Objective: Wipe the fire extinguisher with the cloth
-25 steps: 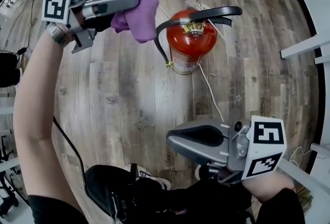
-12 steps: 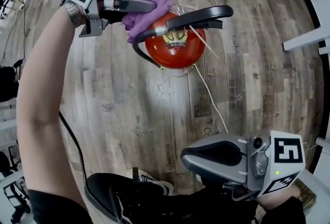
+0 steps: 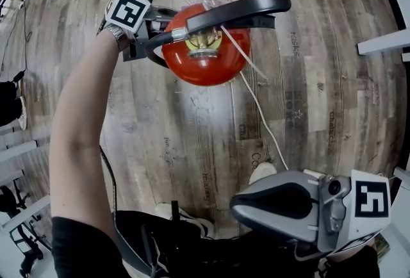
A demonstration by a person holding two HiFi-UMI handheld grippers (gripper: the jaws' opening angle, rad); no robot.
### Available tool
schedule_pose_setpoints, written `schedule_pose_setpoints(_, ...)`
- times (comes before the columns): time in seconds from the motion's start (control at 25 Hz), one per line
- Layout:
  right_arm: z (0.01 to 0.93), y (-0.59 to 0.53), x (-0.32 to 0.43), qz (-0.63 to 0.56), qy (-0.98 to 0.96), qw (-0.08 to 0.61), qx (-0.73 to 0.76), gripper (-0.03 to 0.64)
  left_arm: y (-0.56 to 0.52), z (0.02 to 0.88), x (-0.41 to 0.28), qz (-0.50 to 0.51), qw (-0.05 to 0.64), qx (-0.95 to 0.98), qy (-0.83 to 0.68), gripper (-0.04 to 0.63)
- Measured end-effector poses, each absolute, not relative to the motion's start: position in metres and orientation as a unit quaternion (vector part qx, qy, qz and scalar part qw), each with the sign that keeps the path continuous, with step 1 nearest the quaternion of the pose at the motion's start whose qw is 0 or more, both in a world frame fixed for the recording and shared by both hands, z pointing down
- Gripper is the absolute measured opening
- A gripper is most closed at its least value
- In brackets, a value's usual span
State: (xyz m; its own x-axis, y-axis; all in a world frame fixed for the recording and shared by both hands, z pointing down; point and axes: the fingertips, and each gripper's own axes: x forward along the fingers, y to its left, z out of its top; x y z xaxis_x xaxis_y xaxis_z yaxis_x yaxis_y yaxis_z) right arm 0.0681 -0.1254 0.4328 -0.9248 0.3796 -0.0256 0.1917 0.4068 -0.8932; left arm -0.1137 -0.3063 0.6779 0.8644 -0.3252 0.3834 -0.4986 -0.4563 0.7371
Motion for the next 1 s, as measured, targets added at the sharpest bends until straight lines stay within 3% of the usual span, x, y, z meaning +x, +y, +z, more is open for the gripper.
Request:
schedule_pose_setpoints(0.2, 0.432, -0.132, 0.074, 0.509, -0.841, 0.089, -0.159, 0.0, -0.315, 0.77, -0.127, 0.079, 0.426, 0.83, -0.35, 0.048)
schedule_pose_setpoints(0.44, 0.436, -0.131, 0.077, 0.492, -0.851, 0.103, -0.15, 0.0, -0.301, 0.831, -0.134, 0.049, 0.439, 0.786, -0.433, 0.048)
schedule_pose_setpoints(0.76, 0.429, -0.122, 0.073, 0.477, -0.86, 0.106, -0.15, 0.0, -0.285, 0.841, -0.134, 0.024, 0.463, 0.752, -0.468, 0.048)
schedule_pose_setpoints(1.0, 0.419, -0.098, 0.069, 0.45, -0.871, 0.104, -0.164, 0.0, -0.272, 0.755, -0.145, -0.12, 0.45, 0.772, -0.432, 0.048)
